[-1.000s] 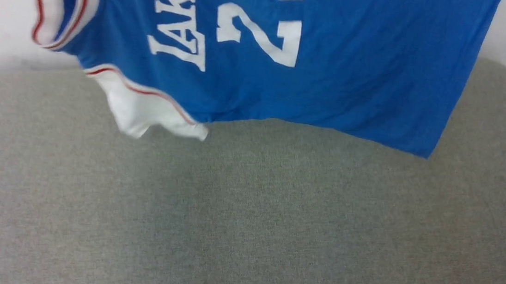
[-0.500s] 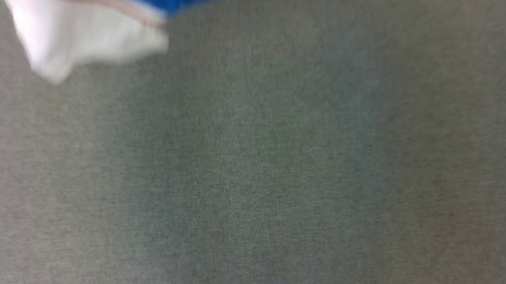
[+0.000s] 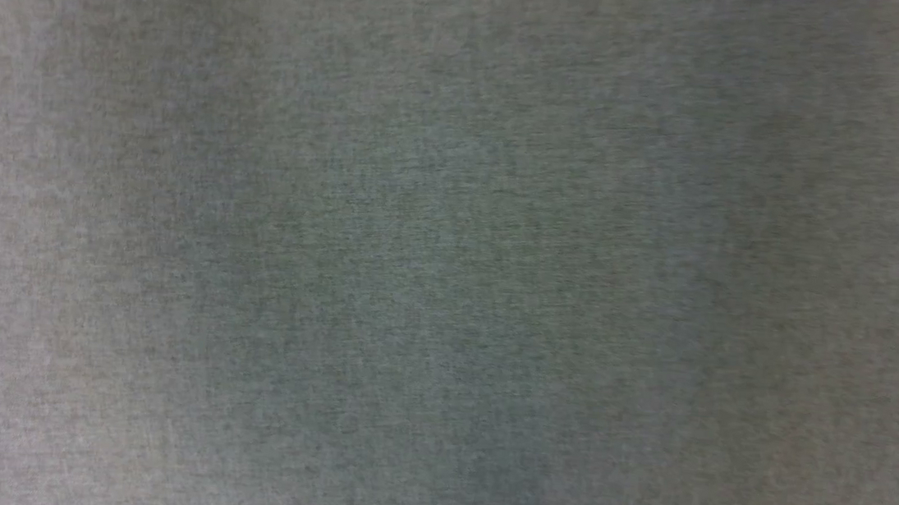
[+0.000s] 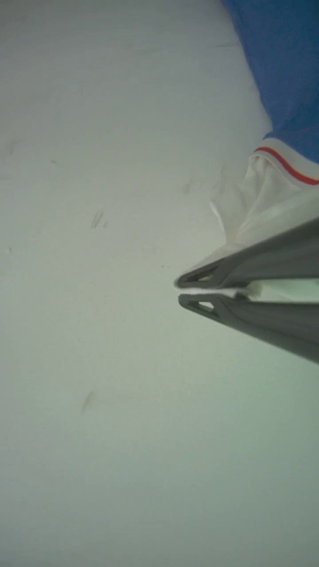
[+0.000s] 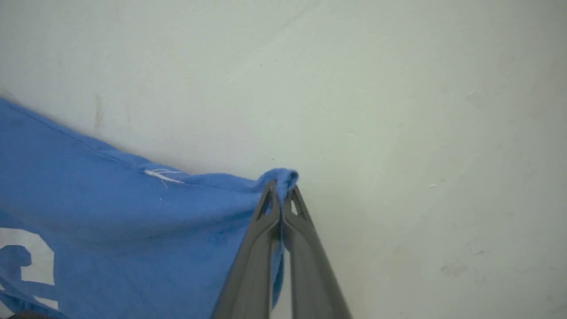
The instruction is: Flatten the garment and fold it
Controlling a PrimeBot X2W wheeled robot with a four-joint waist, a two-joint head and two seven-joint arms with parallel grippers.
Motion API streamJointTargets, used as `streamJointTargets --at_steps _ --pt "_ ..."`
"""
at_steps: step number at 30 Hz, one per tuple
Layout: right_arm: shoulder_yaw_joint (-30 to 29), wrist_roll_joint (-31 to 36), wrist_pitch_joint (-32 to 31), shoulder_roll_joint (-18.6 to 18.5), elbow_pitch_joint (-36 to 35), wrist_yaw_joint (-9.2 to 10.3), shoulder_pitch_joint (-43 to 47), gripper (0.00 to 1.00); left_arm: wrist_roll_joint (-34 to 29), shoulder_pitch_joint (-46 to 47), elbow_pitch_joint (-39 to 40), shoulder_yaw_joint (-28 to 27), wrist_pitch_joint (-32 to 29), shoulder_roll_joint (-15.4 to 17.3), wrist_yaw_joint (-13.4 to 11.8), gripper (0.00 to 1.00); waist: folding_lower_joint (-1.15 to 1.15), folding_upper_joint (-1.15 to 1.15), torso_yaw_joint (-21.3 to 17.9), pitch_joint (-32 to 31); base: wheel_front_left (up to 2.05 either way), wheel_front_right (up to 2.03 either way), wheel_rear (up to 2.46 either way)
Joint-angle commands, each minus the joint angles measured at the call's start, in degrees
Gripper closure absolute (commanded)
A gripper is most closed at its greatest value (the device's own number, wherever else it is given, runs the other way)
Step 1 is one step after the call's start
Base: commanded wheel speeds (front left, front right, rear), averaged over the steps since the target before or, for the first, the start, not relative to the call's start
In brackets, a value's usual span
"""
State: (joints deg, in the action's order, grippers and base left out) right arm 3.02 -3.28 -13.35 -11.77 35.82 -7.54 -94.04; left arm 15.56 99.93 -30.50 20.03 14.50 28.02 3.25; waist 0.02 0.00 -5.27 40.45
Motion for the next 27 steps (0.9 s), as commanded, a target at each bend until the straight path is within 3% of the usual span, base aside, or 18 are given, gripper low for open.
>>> streamJointTargets --at_steps 1,6,11,14,17,21,27 --pt "1.24 -0.92 0.84 -0.33 0.05 0.05 1.18 1.00 0.15 -1.86 0.76 -0.11 0.39 0.66 0.48 1.00 -0.02 0.00 1.64 1.04 0.00 0.00 0.00" --pt "10.26 -9.03 2.45 -3.22 -3.69 0.05 7.58 1.00 2.30 -13.67 8.74 -0.42 0.48 3.02 2.37 1.00 -0.02 0.00 2.90 -2.54 0.00 0.00 0.00" --pt "14.81 -19.66 0.97 -9.85 -16.66 0.05 19.92 1.00 6.09 -30.35 21.24 -1.11 -0.16 6.78 2.49 1.00 -0.02 0.00 4.37 -8.02 0.00 0.00 0.00" --pt "12.25 -23.98 -1.47 -14.12 -25.92 0.05 30.23 1.00 9.39 -42.04 31.18 -2.36 -2.41 8.95 0.71 1.00 -0.02 0.00 5.15 -11.04 0.00 0.00 0.00" --pt "6.31 -26.91 -3.80 -15.80 -33.75 0.05 42.15 1.00 13.05 -54.21 40.68 -4.01 -4.18 10.55 -1.83 1.00 -0.02 0.00 5.58 -13.93 0.00 0.00 0.00" --pt "-1.50 -28.46 -6.30 -14.40 -41.62 0.05 57.81 1.00 15.53 -69.94 49.72 -4.53 -5.27 13.42 -3.89 1.00 -0.02 0.00 5.61 -17.24 0.00 0.00 0.00" --pt "-6.13 -31.70 -10.56 -11.17 -48.97 0.05 77.25 1.00 19.73 -90.45 54.81 -3.00 -8.54 15.55 -7.25 1.00 -0.02 0.00 5.39 -22.02 0.00 0.00 0.00"
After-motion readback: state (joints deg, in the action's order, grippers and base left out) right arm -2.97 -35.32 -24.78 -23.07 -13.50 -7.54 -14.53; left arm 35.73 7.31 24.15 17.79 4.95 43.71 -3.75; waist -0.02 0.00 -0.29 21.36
